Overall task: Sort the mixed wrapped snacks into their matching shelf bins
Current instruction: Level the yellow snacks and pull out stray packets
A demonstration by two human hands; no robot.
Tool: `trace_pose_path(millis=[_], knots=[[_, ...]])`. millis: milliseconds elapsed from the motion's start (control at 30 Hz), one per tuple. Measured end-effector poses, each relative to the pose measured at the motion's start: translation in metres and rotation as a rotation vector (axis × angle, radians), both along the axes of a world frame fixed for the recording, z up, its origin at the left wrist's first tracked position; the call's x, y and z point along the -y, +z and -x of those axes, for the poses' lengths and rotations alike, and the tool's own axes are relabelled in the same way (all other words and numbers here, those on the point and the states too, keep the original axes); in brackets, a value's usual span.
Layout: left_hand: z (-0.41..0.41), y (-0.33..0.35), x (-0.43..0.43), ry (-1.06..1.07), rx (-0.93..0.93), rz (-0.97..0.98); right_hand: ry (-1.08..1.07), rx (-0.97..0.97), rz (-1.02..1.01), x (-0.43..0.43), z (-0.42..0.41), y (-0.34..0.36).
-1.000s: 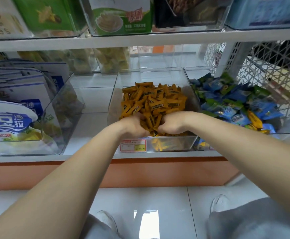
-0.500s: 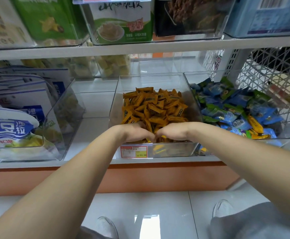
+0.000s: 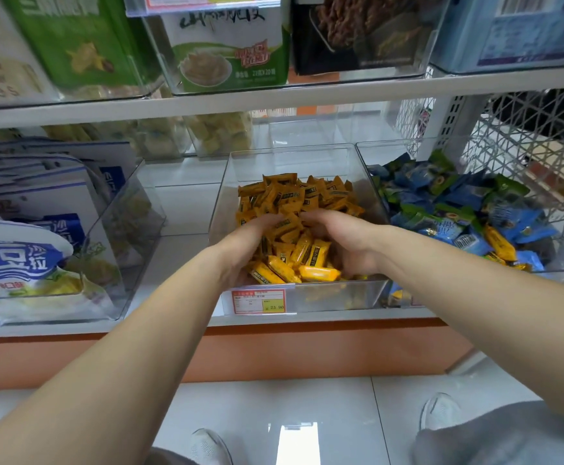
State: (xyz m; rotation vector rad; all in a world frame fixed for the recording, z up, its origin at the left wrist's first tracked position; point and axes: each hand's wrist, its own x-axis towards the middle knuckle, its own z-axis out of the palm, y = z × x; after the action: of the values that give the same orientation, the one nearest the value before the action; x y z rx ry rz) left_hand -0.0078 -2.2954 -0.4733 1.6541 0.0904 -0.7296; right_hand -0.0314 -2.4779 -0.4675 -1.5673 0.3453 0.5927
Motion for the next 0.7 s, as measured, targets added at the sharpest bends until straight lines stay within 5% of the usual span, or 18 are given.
trace_pose_path(millis=[233,400,567,700], knots=[[-0.001,0.007,-0.003,0.2,0.078,0.125,-0.115,0.119,0.037,0.01,-0.004,0.022],[0.007,0.015,-0.004,0.149,0.149,0.101,0.003,0.225,0.295,0.016,0.003,0.039],[0.011,0.013,-0.003,0.024,0.584,-0.336,-0.006,0.627,0.628,0.023,-0.004,0.067],[0.006,0.004,0.005,0.16,0.689,-0.572,0.237,0.487,0.962,0.021,-0.04,0.063]])
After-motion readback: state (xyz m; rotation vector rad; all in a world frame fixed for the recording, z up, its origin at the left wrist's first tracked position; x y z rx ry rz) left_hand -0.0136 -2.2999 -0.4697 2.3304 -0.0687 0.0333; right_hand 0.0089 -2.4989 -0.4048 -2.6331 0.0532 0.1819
